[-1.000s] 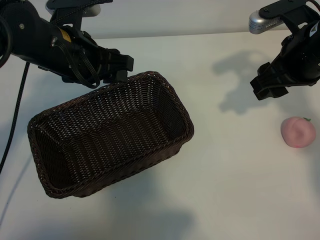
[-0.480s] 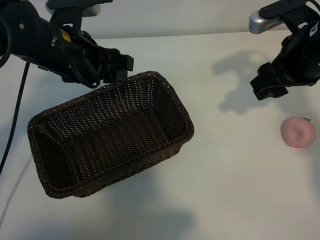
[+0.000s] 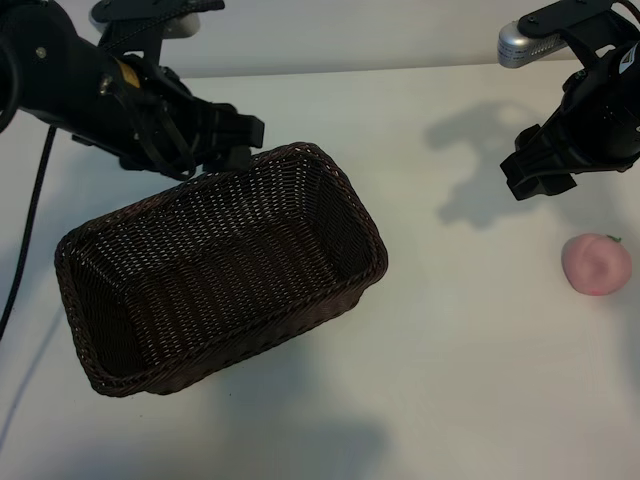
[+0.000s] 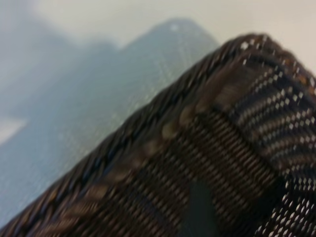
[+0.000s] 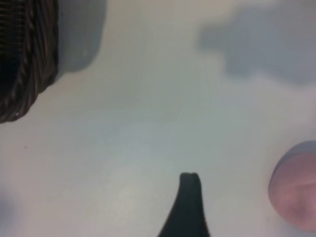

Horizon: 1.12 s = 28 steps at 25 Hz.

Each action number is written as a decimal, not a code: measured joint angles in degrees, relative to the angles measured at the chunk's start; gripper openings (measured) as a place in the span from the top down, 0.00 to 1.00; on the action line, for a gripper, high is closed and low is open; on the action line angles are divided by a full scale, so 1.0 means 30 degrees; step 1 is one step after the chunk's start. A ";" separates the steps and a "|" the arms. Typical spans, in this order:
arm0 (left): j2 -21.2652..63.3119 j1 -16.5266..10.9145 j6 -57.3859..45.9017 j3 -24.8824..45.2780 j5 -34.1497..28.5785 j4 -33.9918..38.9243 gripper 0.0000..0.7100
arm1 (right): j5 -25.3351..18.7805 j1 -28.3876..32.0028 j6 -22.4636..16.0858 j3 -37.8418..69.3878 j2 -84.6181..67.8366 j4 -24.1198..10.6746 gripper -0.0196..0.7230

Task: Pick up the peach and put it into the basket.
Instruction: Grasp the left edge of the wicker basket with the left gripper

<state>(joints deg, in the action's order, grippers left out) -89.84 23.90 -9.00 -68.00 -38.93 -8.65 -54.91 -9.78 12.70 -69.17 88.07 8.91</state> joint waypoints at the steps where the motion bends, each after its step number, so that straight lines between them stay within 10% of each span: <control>1: 0.0207 0.0000 -0.0325 0.0000 -0.0373 0.0479 0.19 | 0.0000 0.0000 0.0000 0.0000 0.0000 0.0000 0.17; 13: 0.3694 0.0000 -1.0196 0.0000 -0.7002 0.8720 0.19 | 0.0000 0.0000 0.0000 0.0000 0.0000 0.0251 0.17; 28: 0.4015 0.0000 -1.4354 0.4545 -0.5149 0.9797 0.19 | -0.0022 0.0000 0.0000 0.0000 0.0000 0.0741 0.17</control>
<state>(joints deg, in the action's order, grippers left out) -77.79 23.90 -52.06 -54.36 -54.38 20.74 -54.98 -9.78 12.70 -69.17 88.07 11.14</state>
